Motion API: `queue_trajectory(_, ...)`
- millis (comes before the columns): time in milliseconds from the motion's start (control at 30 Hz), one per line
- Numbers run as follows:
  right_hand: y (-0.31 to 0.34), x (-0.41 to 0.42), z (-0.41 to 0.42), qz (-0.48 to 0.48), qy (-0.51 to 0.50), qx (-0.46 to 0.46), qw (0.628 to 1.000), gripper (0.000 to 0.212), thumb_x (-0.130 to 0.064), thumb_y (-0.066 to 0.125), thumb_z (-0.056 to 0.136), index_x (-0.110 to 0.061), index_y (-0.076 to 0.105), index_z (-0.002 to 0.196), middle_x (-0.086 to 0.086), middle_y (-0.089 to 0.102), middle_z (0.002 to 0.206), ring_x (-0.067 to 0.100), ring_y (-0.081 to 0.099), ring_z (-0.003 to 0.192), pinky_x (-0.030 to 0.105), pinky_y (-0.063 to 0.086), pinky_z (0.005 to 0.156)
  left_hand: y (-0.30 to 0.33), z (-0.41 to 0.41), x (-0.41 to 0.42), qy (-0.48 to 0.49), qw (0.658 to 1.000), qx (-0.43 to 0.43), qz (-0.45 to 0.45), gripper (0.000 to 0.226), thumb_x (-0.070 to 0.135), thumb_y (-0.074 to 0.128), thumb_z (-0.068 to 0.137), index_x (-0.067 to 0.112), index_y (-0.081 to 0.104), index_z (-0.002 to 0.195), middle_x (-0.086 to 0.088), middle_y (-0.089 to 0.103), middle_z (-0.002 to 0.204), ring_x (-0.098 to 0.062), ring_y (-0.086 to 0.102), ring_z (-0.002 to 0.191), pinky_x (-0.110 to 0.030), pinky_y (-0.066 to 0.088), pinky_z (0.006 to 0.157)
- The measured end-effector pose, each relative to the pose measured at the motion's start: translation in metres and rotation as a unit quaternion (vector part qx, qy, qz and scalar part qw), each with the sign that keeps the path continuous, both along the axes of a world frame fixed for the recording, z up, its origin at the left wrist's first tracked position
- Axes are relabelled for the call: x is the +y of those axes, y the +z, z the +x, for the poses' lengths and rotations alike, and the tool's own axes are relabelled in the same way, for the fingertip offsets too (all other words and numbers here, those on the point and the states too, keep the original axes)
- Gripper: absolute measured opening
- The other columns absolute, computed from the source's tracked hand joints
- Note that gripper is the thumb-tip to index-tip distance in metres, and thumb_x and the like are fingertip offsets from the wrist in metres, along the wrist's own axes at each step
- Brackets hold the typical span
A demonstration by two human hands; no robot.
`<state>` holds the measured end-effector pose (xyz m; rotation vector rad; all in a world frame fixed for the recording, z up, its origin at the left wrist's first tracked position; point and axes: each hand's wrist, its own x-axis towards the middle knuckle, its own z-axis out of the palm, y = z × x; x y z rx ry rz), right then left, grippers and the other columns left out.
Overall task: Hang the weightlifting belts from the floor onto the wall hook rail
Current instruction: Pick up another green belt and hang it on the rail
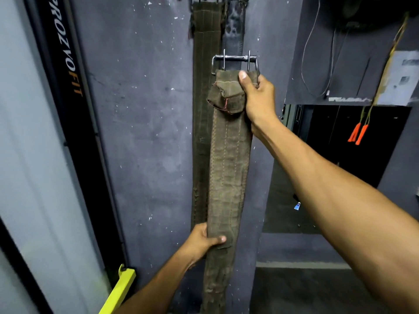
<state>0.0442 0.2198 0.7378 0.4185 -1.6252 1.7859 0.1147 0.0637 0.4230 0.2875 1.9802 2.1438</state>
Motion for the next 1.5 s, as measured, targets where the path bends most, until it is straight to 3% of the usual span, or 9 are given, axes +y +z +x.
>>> queue_trajectory(333,-0.018,0.008,-0.004,-0.013,0.010,0.000,1.000,0.019,-0.035,0.069,0.097,-0.016,0.070,0.098,0.011,0.080,0.102,0.021,0.076,0.095,0.044,0.062,0.090,-0.010,-0.003,-0.004,-0.006,0.997,-0.001,-0.083,0.034,-0.002,0.075,0.088,-0.003,0.068,0.122,-0.015,0.075,0.121,-0.015,0.075,0.106,-0.022,0.059,0.084)
queue_trajectory(433,-0.033,0.013,-0.005,-0.002,0.013,-0.010,1.000,0.021,-0.036,0.069,0.096,-0.016,0.069,0.095,0.014,0.079,0.104,0.026,0.076,0.097,0.050,0.061,0.093,0.044,-0.006,0.003,-0.008,0.999,0.040,-0.025,0.035,0.000,0.076,0.088,0.004,0.066,0.121,-0.018,0.073,0.126,-0.019,0.074,0.108,-0.031,0.060,0.092)
queue_trajectory(600,-0.071,0.009,0.002,0.026,0.023,-0.034,0.999,0.034,-0.041,0.071,0.092,-0.009,0.070,0.102,0.014,0.080,0.103,0.032,0.076,0.102,0.057,0.059,0.095,0.177,-0.026,0.028,-0.002,0.974,0.121,0.190,0.055,0.037,0.069,0.093,0.003,0.061,0.137,-0.024,0.067,0.133,-0.040,0.063,0.126,-0.054,0.050,0.108)
queue_trajectory(733,-0.089,0.004,0.015,0.048,0.012,-0.044,0.998,0.028,-0.047,0.069,0.092,-0.020,0.071,0.100,0.006,0.081,0.100,0.025,0.078,0.098,0.054,0.059,0.095,0.236,-0.038,0.035,0.126,0.965,0.168,0.155,0.040,0.025,0.063,0.101,-0.013,0.068,0.115,-0.031,0.072,0.115,-0.036,0.071,0.105,-0.051,0.056,0.101)
queue_trajectory(833,-0.097,0.014,0.032,0.001,0.074,-0.038,0.997,0.041,-0.044,0.062,0.100,-0.006,0.071,0.115,0.014,0.079,0.112,0.023,0.074,0.108,0.048,0.057,0.102,0.234,-0.033,0.037,0.122,0.960,0.197,0.155,0.034,0.017,0.060,0.102,-0.014,0.068,0.114,-0.027,0.074,0.107,-0.029,0.071,0.094,-0.037,0.060,0.087)
queue_trajectory(933,-0.134,0.022,0.051,0.016,0.164,-0.062,0.984,0.034,-0.028,0.062,0.103,-0.004,0.067,0.126,0.013,0.075,0.125,0.021,0.070,0.118,0.039,0.056,0.103,0.237,-0.034,0.038,0.114,0.957,0.199,0.180,0.037,0.018,0.060,0.102,-0.016,0.066,0.115,-0.025,0.074,0.101,-0.027,0.073,0.088,-0.038,0.060,0.087)
queue_trajectory(1133,-0.161,0.017,0.061,0.065,0.115,-0.099,0.986,0.009,-0.012,0.076,0.092,-0.018,0.077,0.099,-0.008,0.082,0.093,0.007,0.077,0.090,0.026,0.060,0.080,0.246,-0.031,0.039,0.105,0.952,0.209,0.196,0.032,0.021,0.061,0.102,-0.009,0.071,0.111,-0.027,0.074,0.106,-0.030,0.072,0.095,-0.047,0.057,0.097)
queue_trajectory(1333,-0.198,0.027,0.076,0.050,0.249,-0.200,0.946,0.027,-0.007,0.074,0.091,-0.009,0.072,0.118,0.008,0.079,0.116,0.024,0.076,0.109,0.031,0.062,0.090,0.269,-0.025,0.032,0.106,0.946,0.236,0.194,0.026,0.018,0.060,0.103,-0.005,0.073,0.104,-0.010,0.079,0.087,-0.018,0.075,0.079,-0.035,0.061,0.084)
queue_trajectory(1500,-0.262,0.014,0.081,0.007,0.216,-0.272,0.938,0.023,-0.005,0.075,0.090,-0.008,0.076,0.113,0.014,0.079,0.115,0.033,0.073,0.114,0.028,0.062,0.085,0.298,-0.019,0.024,0.111,0.937,0.257,0.208,0.028,0.019,0.063,0.101,-0.007,0.070,0.108,-0.011,0.077,0.088,-0.019,0.073,0.079,-0.037,0.061,0.086)
